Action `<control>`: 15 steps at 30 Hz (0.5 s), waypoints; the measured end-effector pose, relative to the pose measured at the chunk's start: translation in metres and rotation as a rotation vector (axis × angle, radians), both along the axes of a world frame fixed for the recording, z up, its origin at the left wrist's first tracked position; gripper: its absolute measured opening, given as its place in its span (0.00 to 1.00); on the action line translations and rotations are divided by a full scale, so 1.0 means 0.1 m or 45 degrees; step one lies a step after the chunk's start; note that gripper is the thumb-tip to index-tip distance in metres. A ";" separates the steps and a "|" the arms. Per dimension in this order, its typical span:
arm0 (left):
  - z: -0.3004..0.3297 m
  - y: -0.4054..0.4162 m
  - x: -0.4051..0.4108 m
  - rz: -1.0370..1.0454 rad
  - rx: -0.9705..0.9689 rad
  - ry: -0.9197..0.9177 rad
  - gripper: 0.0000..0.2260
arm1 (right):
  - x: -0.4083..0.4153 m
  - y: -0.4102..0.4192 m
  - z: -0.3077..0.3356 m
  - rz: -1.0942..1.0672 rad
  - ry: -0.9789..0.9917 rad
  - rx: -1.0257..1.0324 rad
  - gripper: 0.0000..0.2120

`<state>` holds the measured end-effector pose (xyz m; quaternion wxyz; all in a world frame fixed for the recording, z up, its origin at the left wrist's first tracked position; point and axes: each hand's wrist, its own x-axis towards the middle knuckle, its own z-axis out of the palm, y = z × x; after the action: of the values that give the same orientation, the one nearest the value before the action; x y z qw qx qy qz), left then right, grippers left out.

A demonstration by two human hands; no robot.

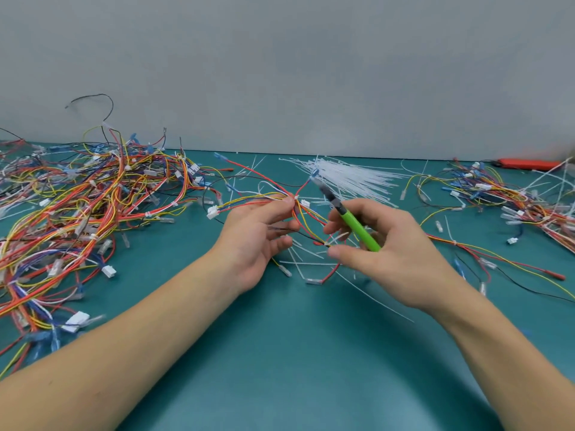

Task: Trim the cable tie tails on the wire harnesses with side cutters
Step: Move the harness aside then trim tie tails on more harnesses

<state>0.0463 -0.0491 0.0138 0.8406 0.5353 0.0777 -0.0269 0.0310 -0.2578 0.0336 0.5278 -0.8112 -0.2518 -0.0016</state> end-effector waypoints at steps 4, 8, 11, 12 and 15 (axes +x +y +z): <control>0.05 -0.01 -0.01 -0.018 0.059 -0.041 0.02 | -0.02 0.12 -0.08 -0.062 -0.099 -0.045 0.11; 0.15 0.07 0.01 -0.126 0.145 0.010 0.03 | 0.00 0.14 -0.08 -0.173 -0.024 0.191 0.12; 0.24 0.17 0.03 -0.200 0.340 0.007 0.06 | 0.05 0.06 0.00 -0.283 0.129 0.481 0.11; 0.25 0.18 0.03 -0.217 0.379 0.008 0.07 | 0.07 0.03 0.01 -0.311 0.196 0.565 0.11; 0.26 0.15 0.01 -0.246 0.408 0.054 0.10 | 0.12 -0.07 0.04 -0.327 0.521 0.898 0.09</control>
<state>0.0473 -0.0345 0.0401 0.7362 0.6667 0.0468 -0.1060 0.0435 -0.2648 0.0381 0.8075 -0.5893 -0.0230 0.0078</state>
